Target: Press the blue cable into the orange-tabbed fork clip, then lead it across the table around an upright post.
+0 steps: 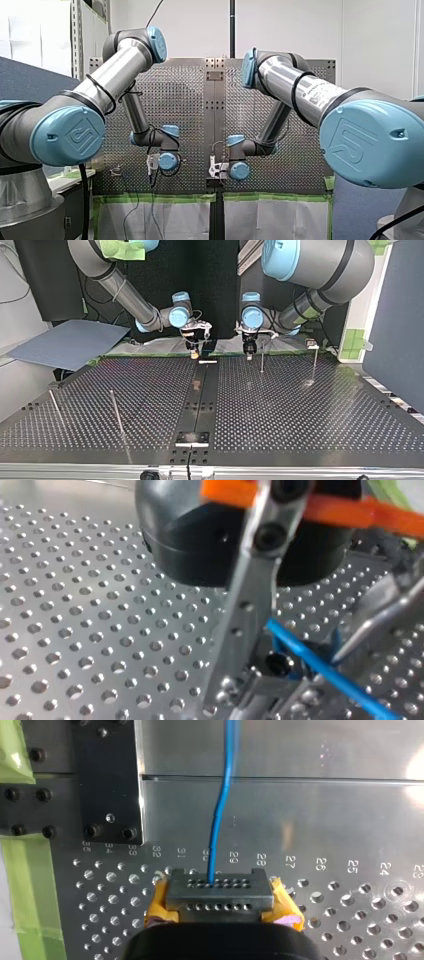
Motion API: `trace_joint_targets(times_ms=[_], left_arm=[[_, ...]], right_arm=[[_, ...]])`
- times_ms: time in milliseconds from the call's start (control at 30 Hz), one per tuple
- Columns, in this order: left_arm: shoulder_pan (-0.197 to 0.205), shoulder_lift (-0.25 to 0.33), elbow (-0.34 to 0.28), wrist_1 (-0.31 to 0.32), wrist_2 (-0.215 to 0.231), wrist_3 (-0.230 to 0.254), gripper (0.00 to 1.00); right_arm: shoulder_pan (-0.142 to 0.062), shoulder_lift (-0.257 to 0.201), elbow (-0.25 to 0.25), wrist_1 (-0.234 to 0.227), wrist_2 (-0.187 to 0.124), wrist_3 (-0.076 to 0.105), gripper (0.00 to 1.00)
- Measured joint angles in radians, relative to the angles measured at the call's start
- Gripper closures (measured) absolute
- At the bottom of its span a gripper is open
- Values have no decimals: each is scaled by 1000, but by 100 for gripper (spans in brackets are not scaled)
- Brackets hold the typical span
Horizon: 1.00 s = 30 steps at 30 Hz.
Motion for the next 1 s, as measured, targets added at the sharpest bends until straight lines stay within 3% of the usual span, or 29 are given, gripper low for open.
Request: trace_joint_targets(times_ms=[367,567,733,1000], left_arm=[[-8,0,2,7,-24,-22,100],[-18,8,10,-25,-28,-17,100],[-35,44,10,-67,-42,-14,100],[-75,112,9,-136,-60,-13,100]], right_arm=[[-1,0,-3,3,-1,-2,100],[-5,-8,-3,11,2,-31,100],[-8,-41,-3,44,11,-47,100],[0,-103,-3,107,15,-48,100]])
